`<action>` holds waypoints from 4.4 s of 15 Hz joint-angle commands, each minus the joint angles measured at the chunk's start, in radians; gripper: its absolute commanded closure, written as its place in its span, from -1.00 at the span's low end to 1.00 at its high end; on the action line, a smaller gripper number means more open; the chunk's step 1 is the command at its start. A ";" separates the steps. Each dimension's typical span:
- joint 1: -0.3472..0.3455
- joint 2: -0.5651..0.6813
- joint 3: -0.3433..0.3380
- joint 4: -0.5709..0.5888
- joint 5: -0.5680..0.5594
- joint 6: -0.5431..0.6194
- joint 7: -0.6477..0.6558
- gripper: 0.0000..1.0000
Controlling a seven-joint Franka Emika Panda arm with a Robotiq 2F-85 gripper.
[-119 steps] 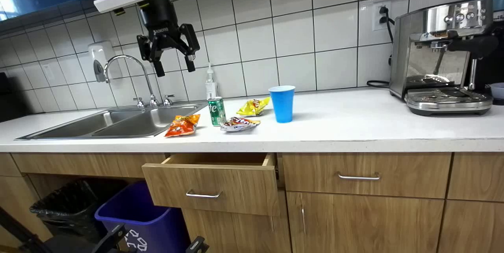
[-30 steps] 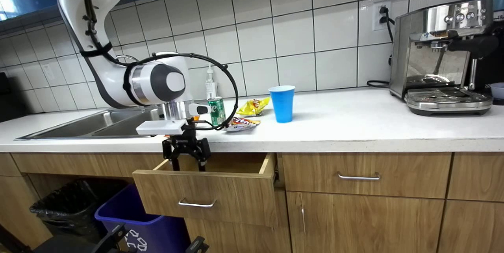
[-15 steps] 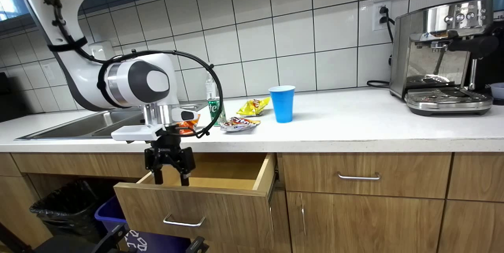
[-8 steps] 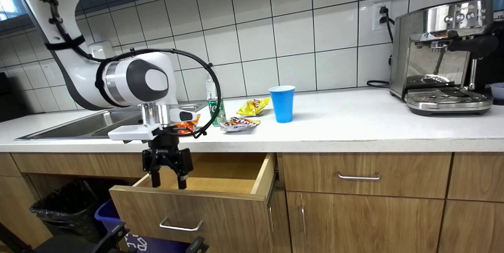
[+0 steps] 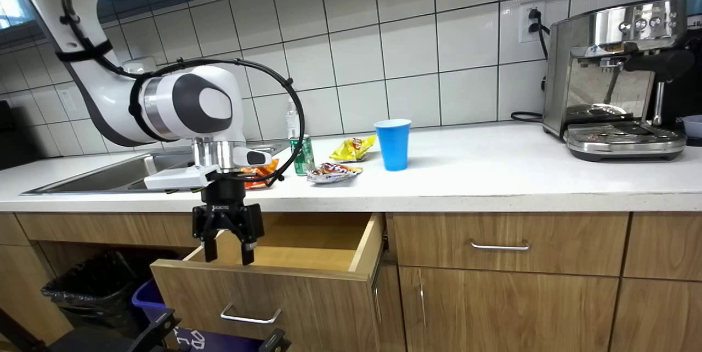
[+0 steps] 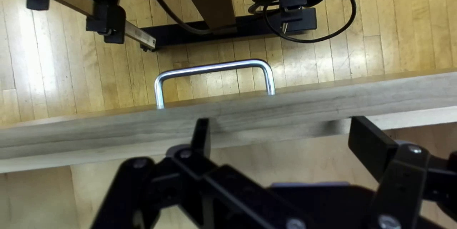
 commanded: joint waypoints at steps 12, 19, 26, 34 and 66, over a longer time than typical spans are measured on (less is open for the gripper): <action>-0.016 -0.224 0.032 0.100 -0.038 -0.196 0.030 -1.00; -0.019 -0.222 0.039 0.150 -0.012 -0.186 0.001 -1.00; -0.019 -0.222 0.039 0.154 -0.012 -0.191 0.000 -1.00; -0.004 -0.209 0.077 0.235 -0.017 -0.172 0.000 -1.00; 0.058 0.284 0.064 0.756 -0.122 -0.022 -0.132 -1.00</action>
